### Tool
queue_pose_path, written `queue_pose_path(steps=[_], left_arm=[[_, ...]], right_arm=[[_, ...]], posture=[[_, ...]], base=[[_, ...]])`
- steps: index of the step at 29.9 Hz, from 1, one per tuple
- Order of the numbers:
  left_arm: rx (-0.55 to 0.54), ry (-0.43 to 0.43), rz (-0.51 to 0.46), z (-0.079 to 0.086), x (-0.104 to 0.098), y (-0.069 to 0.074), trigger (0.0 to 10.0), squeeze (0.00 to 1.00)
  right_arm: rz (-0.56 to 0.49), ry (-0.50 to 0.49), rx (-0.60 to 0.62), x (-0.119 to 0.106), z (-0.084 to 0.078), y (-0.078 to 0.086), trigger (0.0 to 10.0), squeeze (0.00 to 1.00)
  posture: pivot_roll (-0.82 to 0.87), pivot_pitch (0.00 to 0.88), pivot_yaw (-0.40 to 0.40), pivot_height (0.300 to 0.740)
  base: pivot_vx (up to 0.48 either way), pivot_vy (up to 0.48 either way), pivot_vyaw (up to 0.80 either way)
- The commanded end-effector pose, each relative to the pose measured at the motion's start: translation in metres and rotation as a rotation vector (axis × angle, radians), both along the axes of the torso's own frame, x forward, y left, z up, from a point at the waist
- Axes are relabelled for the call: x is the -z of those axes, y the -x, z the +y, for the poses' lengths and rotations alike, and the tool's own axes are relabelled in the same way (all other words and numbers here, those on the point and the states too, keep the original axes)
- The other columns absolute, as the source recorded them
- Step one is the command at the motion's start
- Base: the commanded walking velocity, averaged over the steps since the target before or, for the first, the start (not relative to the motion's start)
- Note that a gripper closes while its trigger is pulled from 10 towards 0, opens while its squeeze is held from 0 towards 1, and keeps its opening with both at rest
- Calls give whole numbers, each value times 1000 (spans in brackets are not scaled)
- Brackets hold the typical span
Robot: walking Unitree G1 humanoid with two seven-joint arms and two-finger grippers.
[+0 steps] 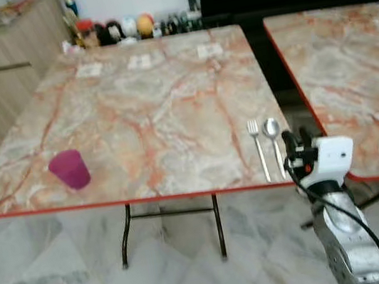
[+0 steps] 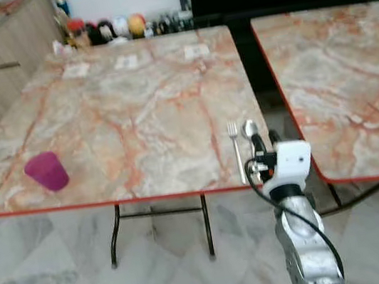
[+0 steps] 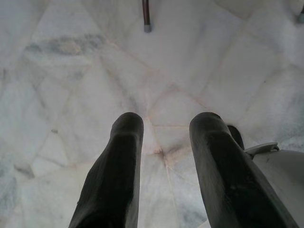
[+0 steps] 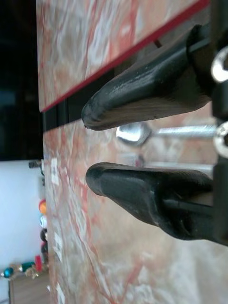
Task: Setting the table
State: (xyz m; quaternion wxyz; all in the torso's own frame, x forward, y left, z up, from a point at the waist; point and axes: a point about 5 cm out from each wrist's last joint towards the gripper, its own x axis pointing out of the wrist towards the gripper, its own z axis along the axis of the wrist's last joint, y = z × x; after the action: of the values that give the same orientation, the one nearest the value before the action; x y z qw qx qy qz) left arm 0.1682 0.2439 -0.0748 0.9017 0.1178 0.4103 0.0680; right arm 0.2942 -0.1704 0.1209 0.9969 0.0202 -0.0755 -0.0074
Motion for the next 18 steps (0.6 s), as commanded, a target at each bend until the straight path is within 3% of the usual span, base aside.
queue_pose_path(steps=[1, 8, 18], left_arm=[[-4, 0, 11, 2, 1, 4, 10000, 0], [-7, 4, 5, 2, 1, 3, 10000, 0], [-6, 2, 4, 2, 1, 4, 10000, 0]], right_arm=[[2, -3, -7, -1, 2, -1, 10000, 0], [2, -1, -13, -1, 3, -1, 10000, 0], [24, -25, -6, 3, 4, 4, 10000, 0]], posture=[[-80, 65, 24, 740], [-76, 67, 21, 740], [-77, 72, 21, 740]], base=[[375, 0, 0], [380, 0, 0], [0, 0, 0]])
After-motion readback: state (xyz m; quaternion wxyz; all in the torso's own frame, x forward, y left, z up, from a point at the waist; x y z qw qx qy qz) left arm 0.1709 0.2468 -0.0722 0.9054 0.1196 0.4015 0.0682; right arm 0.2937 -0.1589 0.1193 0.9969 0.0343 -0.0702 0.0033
